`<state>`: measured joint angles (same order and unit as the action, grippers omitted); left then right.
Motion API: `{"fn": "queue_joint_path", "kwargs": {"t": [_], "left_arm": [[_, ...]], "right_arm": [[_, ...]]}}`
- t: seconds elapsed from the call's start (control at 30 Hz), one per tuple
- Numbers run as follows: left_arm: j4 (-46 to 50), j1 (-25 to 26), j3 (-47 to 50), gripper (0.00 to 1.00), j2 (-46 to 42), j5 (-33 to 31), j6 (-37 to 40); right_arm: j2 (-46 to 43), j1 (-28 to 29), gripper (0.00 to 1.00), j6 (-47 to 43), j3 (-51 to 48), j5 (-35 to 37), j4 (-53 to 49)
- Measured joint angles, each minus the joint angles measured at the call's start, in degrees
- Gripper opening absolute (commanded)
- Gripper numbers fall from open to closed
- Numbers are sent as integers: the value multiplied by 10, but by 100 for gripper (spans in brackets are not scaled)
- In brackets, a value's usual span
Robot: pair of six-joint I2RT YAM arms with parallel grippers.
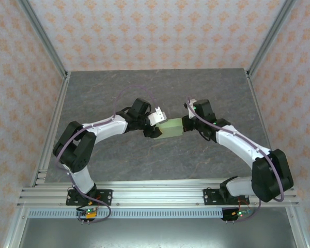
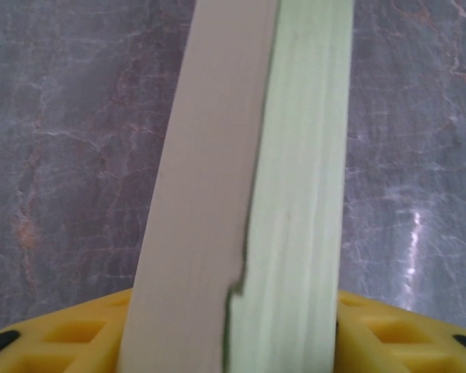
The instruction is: Fold the paper box
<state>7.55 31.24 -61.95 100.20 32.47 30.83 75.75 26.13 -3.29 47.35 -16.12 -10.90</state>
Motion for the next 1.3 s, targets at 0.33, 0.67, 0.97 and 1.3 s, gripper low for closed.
{"fn": "queue_joint_path", "kwargs": {"t": [0.33,0.67,0.97,1.3], "left_arm": [[-180,0,187,85,-112,-85,-134],[-270,-8,239,78,-216,-150,-236],[-261,-9,199,53,-166,-179,-277],[-220,-9,138,41,-126,-149,-274]], "right_arm": [[-7,42,3,81,-12,101,22],[-7,50,3,102,-2,137,-1],[-6,52,3,112,23,151,-24],[0,60,3,114,33,162,-38]]}}
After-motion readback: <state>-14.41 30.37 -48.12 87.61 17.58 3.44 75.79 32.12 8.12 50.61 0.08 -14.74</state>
